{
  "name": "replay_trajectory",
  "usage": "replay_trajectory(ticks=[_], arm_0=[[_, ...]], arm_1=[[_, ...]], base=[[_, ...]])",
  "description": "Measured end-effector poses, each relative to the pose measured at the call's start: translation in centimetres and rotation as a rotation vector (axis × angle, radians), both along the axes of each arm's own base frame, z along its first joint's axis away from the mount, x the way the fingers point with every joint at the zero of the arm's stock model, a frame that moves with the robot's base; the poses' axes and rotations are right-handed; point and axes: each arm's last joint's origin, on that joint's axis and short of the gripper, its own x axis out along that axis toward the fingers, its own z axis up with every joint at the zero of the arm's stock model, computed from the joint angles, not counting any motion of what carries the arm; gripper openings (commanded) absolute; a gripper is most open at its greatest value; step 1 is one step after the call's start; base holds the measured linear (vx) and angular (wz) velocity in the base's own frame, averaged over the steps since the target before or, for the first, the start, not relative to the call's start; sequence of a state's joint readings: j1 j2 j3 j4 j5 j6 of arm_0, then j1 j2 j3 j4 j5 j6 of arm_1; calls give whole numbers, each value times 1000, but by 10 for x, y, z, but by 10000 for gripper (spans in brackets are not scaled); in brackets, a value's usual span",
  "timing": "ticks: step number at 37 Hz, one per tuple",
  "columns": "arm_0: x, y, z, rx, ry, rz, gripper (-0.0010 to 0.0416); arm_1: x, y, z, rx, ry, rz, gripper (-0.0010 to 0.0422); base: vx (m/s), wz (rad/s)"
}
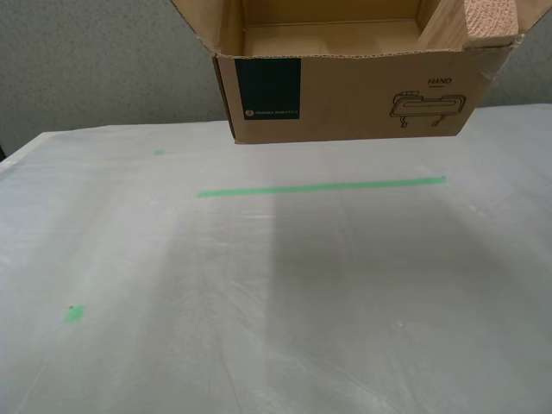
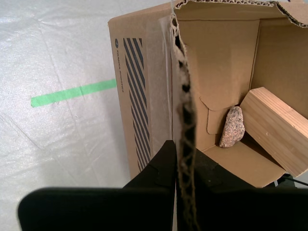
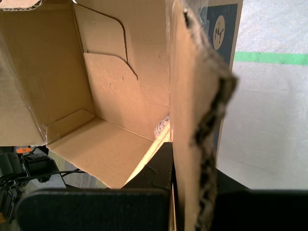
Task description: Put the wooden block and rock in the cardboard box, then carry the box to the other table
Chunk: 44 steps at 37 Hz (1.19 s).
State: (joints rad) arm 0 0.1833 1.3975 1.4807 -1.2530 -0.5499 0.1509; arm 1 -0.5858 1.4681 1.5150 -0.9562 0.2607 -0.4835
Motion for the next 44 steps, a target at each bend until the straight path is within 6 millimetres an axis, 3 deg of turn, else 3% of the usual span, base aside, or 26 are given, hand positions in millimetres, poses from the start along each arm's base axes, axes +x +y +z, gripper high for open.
replay_trajectory(ticks=[7,14,31,44], arm_0=[[5,1,1,11,-42,-9,0],[20,3,-6,21,-37,-37,0],[70,12,-56,-4,63,-42,0],[106,18,-105,-29,184,-46,0]], arm_1=[[6,-3,-3,5,-6,8,-1],[26,-14,-24,32,14,9,-1],[82,-17,-66,92,62,48,-1],[107,-27,-103,144,136,42,-1]], base=[[0,0],[0,0],[0,0],[0,0]])
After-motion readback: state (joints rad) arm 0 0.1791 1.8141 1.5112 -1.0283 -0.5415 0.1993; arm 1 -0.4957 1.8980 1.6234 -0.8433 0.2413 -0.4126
